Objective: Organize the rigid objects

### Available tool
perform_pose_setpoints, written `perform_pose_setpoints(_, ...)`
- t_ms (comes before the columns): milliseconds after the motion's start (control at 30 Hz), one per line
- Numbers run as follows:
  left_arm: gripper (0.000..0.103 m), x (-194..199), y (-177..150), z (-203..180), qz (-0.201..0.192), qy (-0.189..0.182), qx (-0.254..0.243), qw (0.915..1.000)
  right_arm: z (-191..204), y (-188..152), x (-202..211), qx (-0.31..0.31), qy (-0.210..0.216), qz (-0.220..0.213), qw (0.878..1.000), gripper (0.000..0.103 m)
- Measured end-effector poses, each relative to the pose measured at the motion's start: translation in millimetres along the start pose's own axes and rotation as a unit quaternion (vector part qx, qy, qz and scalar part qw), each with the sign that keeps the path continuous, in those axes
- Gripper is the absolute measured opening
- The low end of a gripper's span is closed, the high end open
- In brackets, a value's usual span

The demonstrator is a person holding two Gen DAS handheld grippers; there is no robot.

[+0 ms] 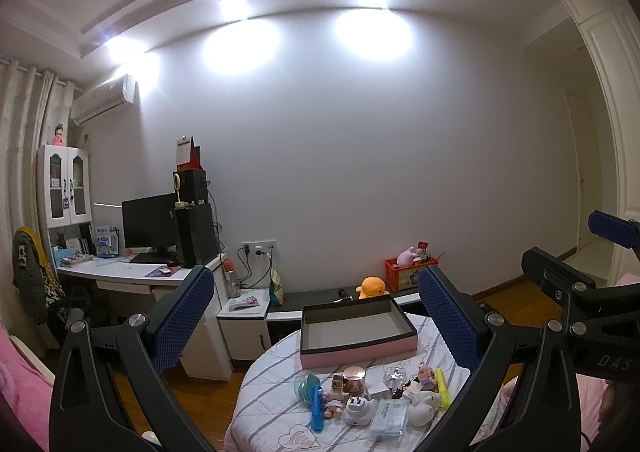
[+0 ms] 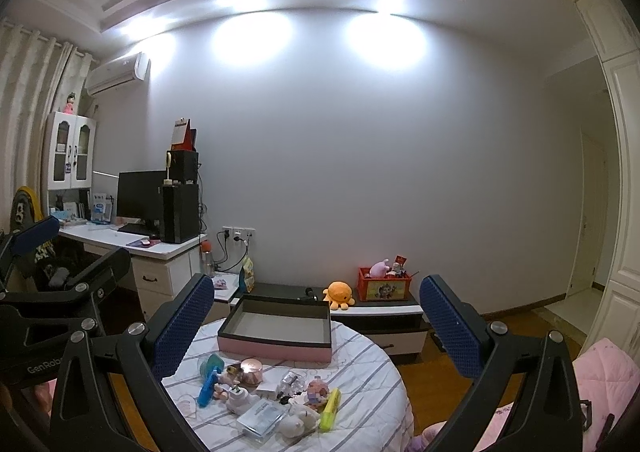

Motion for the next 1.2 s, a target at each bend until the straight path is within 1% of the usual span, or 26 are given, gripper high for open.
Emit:
perform_pose_setpoints(167,0.103,-16,-14,1,0.009,0.001,-0.003,1.0,3,-13,-16,0.001,0.002,0.018,1.0,0.103)
perform_pose_setpoints(300,0.103,-35,-37,4,0.018,-0.009,0.004,0.9998,6,-32,-35,0.001,0.003,0.034,0.999,0.103)
perform_pose_setpoints(400,0.103,-50,-63,9,0.022,-0.022,0.02,0.9993,10,-52,-51,0.005,0.007,0.043,0.999,0.103)
perform_pose_setpoints(467,0.103,-64,-86,16,0.035,-0.022,0.036,0.9985,13,-69,-62,0.008,0.008,0.051,0.999,0.103)
perform_pose_setpoints(533,0.103,-79,-110,25,0.053,-0.016,0.05,0.9972,14,-89,-75,0.006,0.007,0.062,0.998,0.103)
perform_pose_setpoints(600,0.103,-96,-137,37,0.08,-0.007,0.062,0.9948,13,-112,-93,0.004,0.006,0.084,0.996,0.103)
perform_pose_setpoints(700,0.103,-127,-187,56,0.136,0.011,0.083,0.9872,9,-150,-118,0.004,-0.003,0.122,0.992,0.103)
perform_pose_setpoints(733,0.103,-134,-198,59,0.15,0.014,0.085,0.9849,7,-162,-126,0.005,-0.009,0.139,0.99,0.103)
perform_pose_setpoints(767,0.103,-144,-214,63,0.172,0.02,0.085,0.9812,4,-177,-135,0.004,-0.011,0.155,0.988,0.103)
perform_pose_setpoints(833,0.103,-165,-245,66,0.214,0.026,0.077,0.9734,2,-200,-152,0.01,-0.015,0.188,0.982,0.103)
perform_pose_setpoints(933,0.103,-189,-278,65,0.262,0.029,0.063,0.9624,-1,-230,-173,0.013,-0.019,0.228,0.973,0.103)
perform_pose_setpoints(967,0.103,-197,-286,66,0.277,0.032,0.059,0.9586,-2,-239,-180,0.014,-0.022,0.239,0.971,0.103)
perform_pose_setpoints(1100,0.103,-219,-302,66,0.306,0.036,0.048,0.9501,-5,-255,-197,0.025,-0.03,0.262,0.964,0.103)
perform_pose_setpoints(1200,0.103,-232,-307,68,0.323,0.042,0.044,0.9445,-5,-262,-212,0.027,-0.019,0.279,0.96,0.103)
Point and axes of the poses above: each gripper's, at about its wrist camera, not at the fingertips, and x roughly against the way its jaws point, z to its left, y to its top, the point moved 3 cm from there along -x, roughly the way its jaws point, and after that the axes turned 12 degrees about -y, right-handed, at the moved point
